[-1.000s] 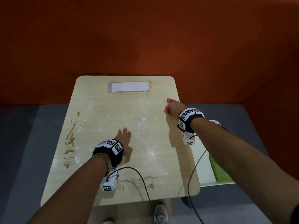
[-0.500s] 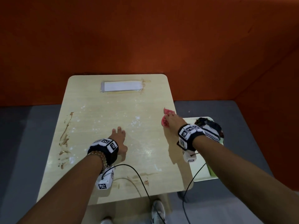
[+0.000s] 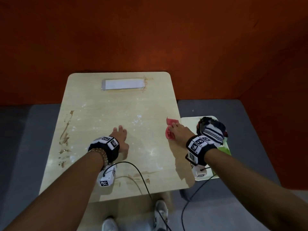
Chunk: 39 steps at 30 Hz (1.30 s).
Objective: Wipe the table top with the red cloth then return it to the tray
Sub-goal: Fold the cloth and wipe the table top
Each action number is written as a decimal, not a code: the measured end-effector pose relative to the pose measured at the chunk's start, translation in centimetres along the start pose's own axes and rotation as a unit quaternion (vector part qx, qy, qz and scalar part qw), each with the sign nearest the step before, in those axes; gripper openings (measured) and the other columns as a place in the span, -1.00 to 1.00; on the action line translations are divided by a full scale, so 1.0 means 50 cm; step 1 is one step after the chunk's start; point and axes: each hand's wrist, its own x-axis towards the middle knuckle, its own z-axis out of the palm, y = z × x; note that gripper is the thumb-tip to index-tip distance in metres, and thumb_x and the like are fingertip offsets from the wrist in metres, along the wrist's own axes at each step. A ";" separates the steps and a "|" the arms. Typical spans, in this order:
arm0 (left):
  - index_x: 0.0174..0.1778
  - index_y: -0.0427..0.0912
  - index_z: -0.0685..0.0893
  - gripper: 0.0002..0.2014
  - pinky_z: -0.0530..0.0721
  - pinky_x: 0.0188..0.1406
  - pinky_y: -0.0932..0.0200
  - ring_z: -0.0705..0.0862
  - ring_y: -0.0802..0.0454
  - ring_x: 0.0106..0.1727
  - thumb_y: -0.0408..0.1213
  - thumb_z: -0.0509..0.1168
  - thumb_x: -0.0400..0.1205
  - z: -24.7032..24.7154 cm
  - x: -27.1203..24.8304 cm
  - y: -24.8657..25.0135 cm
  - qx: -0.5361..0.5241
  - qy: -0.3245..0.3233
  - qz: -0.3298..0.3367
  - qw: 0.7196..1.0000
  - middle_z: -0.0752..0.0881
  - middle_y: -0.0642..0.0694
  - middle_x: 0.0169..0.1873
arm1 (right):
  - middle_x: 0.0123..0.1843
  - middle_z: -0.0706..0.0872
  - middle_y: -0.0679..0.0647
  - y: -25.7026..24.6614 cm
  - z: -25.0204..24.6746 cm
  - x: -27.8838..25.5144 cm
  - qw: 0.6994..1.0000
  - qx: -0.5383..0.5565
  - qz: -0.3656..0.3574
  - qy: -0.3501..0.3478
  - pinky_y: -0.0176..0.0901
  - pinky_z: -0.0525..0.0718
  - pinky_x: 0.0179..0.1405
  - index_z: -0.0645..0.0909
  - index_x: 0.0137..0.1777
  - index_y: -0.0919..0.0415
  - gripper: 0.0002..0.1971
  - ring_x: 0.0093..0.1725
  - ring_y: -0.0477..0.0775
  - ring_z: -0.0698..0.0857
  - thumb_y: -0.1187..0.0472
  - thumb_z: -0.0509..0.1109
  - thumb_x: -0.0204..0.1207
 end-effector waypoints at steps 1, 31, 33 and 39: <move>0.69 -0.21 -0.16 -0.16 0.15 0.64 -0.09 -0.19 -0.28 0.68 -0.10 0.23 0.65 -0.001 -0.001 -0.002 0.002 0.001 -0.001 1.000 -0.29 -0.21 0.66 | 0.51 0.39 0.23 -0.011 0.007 -0.017 1.000 -0.008 -0.003 -0.006 -0.05 0.38 0.32 0.30 0.55 0.31 -0.57 0.49 0.21 0.39 0.30 0.12 0.70; 0.68 -0.21 -0.21 -0.14 0.24 0.61 -0.12 -0.25 -0.24 0.68 -0.22 0.23 0.62 0.017 -0.020 0.002 -0.004 0.015 0.003 1.000 -0.34 -0.15 0.66 | 0.52 0.39 0.24 -0.036 0.004 -0.029 0.996 0.082 0.045 -0.005 0.06 0.51 0.28 0.32 0.56 0.25 -0.55 0.47 0.26 0.43 0.30 0.18 0.67; 0.68 -0.21 -0.20 -0.15 0.24 0.60 -0.11 -0.23 -0.25 0.68 -0.21 0.23 0.63 0.015 -0.023 0.003 0.002 0.014 0.002 1.000 -0.33 -0.16 0.66 | 0.54 0.35 0.22 -0.064 0.027 -0.077 0.995 0.090 0.035 -0.005 0.03 0.51 0.28 0.30 0.57 0.25 -0.50 0.50 0.23 0.37 0.33 0.20 0.63; 0.68 -0.20 -0.22 -0.16 0.23 0.61 -0.10 -0.23 -0.23 0.68 -0.21 0.21 0.64 0.018 -0.021 0.001 0.001 0.015 -0.001 1.000 -0.33 -0.14 0.66 | 0.64 0.23 0.25 -0.113 0.040 -0.142 0.997 0.078 -0.002 0.010 -0.03 0.31 0.48 0.22 0.63 0.32 -0.43 0.64 0.25 0.18 0.40 0.20 0.60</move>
